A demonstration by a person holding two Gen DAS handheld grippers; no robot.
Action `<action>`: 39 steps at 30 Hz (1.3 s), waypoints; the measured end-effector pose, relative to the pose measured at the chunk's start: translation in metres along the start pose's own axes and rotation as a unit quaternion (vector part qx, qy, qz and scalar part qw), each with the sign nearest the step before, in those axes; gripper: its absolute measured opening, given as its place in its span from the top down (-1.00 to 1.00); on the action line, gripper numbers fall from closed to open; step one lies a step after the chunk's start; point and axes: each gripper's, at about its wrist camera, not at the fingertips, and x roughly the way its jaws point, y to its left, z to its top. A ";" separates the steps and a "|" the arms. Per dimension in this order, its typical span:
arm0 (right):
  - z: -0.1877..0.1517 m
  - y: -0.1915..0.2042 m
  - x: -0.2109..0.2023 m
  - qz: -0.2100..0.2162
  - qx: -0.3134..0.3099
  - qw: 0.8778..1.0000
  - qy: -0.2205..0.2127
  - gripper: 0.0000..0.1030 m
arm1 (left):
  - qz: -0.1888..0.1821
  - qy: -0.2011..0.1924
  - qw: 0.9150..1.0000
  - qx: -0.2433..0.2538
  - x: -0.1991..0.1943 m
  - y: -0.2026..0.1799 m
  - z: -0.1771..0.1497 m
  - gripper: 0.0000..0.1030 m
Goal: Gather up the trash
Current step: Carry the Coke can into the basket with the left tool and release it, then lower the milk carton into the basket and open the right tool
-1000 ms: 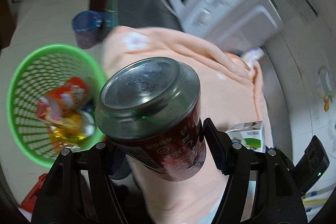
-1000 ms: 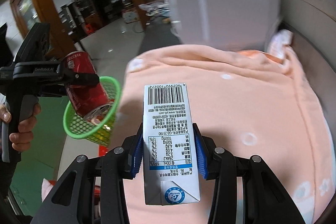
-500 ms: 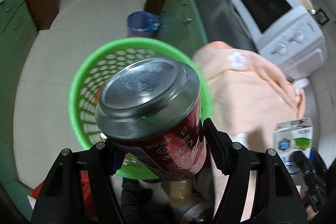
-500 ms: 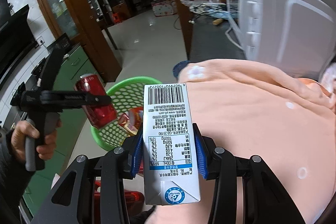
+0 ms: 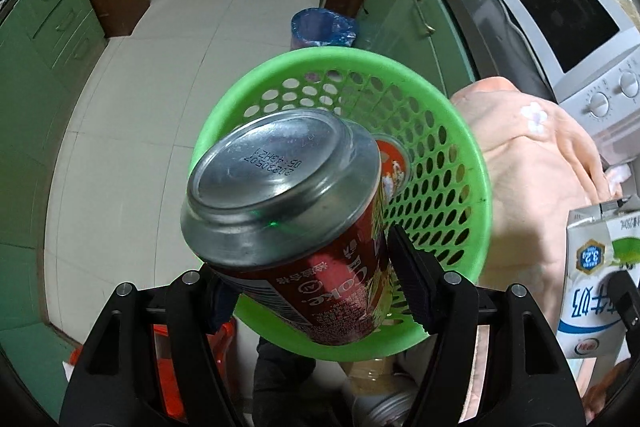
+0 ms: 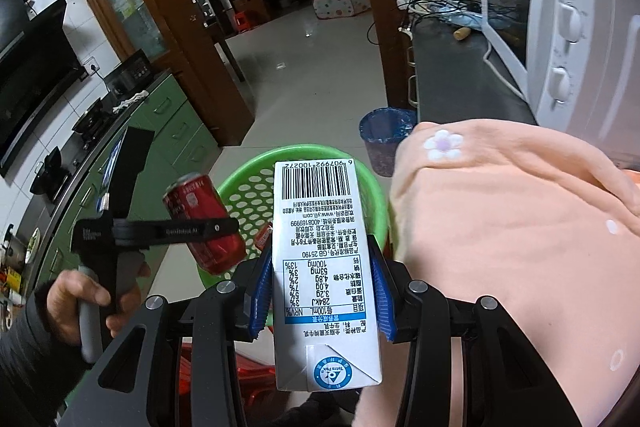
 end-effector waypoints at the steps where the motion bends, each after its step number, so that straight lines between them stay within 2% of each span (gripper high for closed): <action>1: 0.002 0.002 0.003 0.001 0.000 1.000 0.002 0.20 | -0.001 0.000 1.000 -0.003 0.001 0.002 0.000 -0.31; 11: 0.012 0.010 0.025 0.014 0.010 1.000 0.006 0.20 | -0.007 0.011 1.000 -0.024 0.009 0.016 -0.004 -0.32; 13: 0.014 0.011 0.027 0.015 0.011 1.000 0.006 0.20 | -0.007 0.012 1.000 -0.026 0.009 0.018 -0.006 -0.42; 14: 0.015 0.012 0.028 0.016 0.012 1.000 0.006 0.20 | -0.005 0.011 1.000 -0.028 0.009 0.019 -0.006 -0.56; 15: 0.016 0.013 0.029 0.017 0.012 1.000 0.005 0.20 | -0.004 0.005 0.999 -0.032 0.007 0.020 -0.007 -0.58; 29: 0.021 0.027 0.044 0.019 0.009 1.000 0.006 0.20 | -0.018 -0.015 0.999 -0.035 -0.015 0.024 -0.009 -0.58; 39: 0.022 0.031 0.049 0.031 0.016 0.999 0.007 0.17 | -0.009 -0.048 0.999 -0.020 -0.041 0.020 -0.012 -0.61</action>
